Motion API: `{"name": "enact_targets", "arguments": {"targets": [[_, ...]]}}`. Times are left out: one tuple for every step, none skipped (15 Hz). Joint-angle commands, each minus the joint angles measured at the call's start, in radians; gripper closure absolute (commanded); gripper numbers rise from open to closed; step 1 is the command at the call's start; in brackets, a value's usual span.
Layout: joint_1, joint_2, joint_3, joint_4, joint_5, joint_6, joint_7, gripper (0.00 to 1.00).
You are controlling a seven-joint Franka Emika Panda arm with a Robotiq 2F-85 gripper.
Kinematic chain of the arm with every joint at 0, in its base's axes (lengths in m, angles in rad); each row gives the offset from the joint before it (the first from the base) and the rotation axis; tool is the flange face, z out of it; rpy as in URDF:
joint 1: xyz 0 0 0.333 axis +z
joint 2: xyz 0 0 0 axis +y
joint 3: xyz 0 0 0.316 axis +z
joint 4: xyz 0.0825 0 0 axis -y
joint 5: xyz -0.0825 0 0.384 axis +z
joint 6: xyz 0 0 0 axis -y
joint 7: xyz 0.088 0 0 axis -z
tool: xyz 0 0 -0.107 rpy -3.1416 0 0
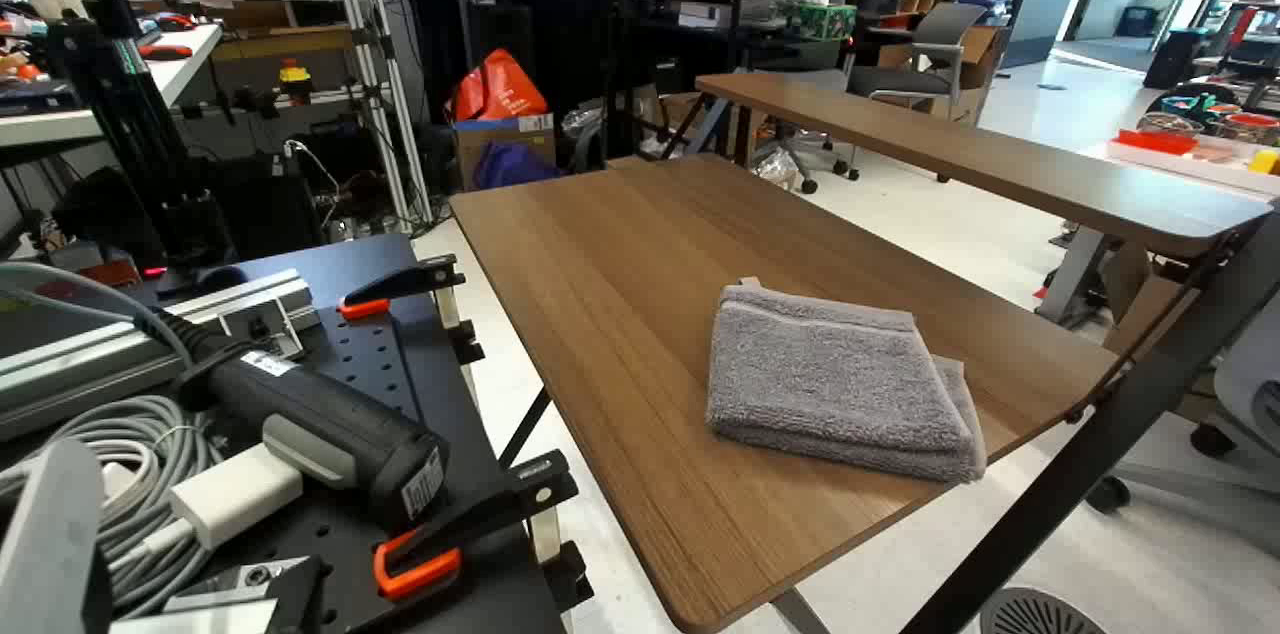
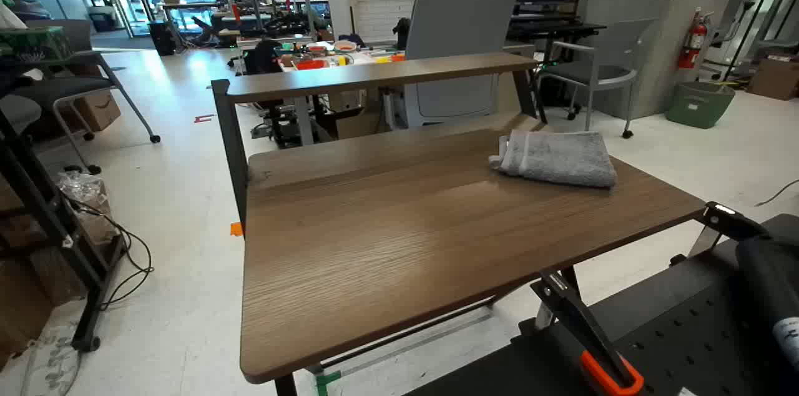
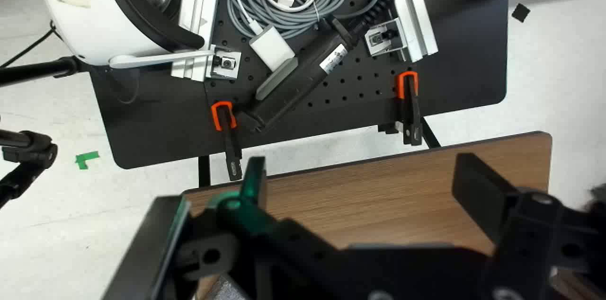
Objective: Move the towel to the left
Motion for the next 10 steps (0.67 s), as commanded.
{"name": "enact_targets", "arguments": {"targets": [[-0.008, 0.002, 0.007, 0.002, 0.005, -0.001, -0.006, 0.00], [-0.008, 0.002, 0.007, 0.002, 0.005, -0.001, -0.006, 0.00], [-0.008, 0.002, 0.007, 0.002, 0.005, -0.001, -0.006, 0.00], [-0.008, 0.002, 0.007, 0.002, 0.005, -0.001, -0.006, 0.00], [-0.008, 0.002, 0.007, 0.002, 0.005, -0.001, -0.006, 0.00], [-0.008, 0.002, 0.007, 0.002, 0.005, -0.001, -0.006, 0.00], [-0.013, 0.013, 0.008, 0.004, 0.001, 0.018, 0.002, 0.00], [-0.016, 0.044, 0.002, 0.016, 0.005, 0.045, 0.010, 0.00], [-0.017, 0.063, -0.002, 0.024, 0.013, 0.068, 0.019, 0.00], [-0.014, 0.106, -0.009, 0.045, 0.022, 0.096, 0.026, 0.00]]}}
